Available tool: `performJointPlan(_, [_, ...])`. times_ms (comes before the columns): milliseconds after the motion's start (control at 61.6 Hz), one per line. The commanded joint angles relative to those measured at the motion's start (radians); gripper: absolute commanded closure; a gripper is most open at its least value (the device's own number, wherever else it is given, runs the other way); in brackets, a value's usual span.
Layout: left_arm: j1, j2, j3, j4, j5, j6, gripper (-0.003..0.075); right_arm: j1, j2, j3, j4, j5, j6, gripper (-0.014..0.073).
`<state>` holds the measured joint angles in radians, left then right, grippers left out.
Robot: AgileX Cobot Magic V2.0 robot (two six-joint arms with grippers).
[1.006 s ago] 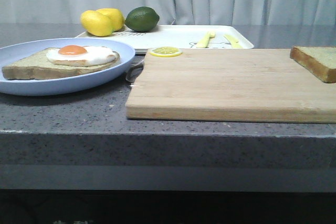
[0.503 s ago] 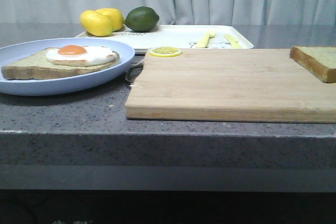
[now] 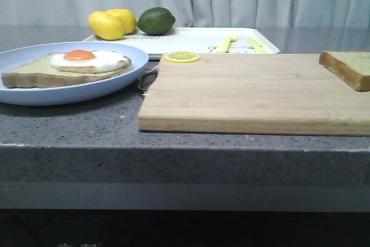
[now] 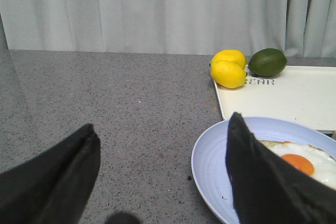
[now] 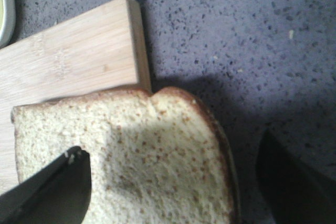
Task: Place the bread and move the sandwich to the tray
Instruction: 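Grasp the bread slice with the right gripper and lift it, then carry the bread over the egg toast and lower it on top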
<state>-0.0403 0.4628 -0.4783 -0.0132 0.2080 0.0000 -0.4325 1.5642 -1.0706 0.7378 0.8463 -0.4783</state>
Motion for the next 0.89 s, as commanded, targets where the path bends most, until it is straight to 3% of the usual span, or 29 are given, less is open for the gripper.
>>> performJointPlan(0, [0.002,0.012,-0.036,-0.001,-0.086,0.000,0.0231,-0.006,-0.032,-0.032,0.052,0.004,-0.023,-0.0020])
performJointPlan(341, [0.002,0.012,-0.036,-0.001,-0.086,0.000,0.0231,-0.006,-0.017,-0.032,0.053,0.058,-0.023,0.0417])
performJointPlan(470, [0.002,0.012,-0.036,-0.001,-0.086,0.000,0.0231,-0.006,-0.028,-0.032,0.057,0.067,-0.023,0.0664])
performJointPlan(746, [0.002,0.012,-0.036,-0.001,-0.086,0.000,0.0231,-0.006,-0.173,-0.065,0.144,0.085,-0.023,0.0654])
performJointPlan(876, [0.002,0.012,-0.036,-0.001,-0.086,0.000,0.0231,-0.001,-0.273,-0.087,0.282,0.081,-0.023,0.0654])
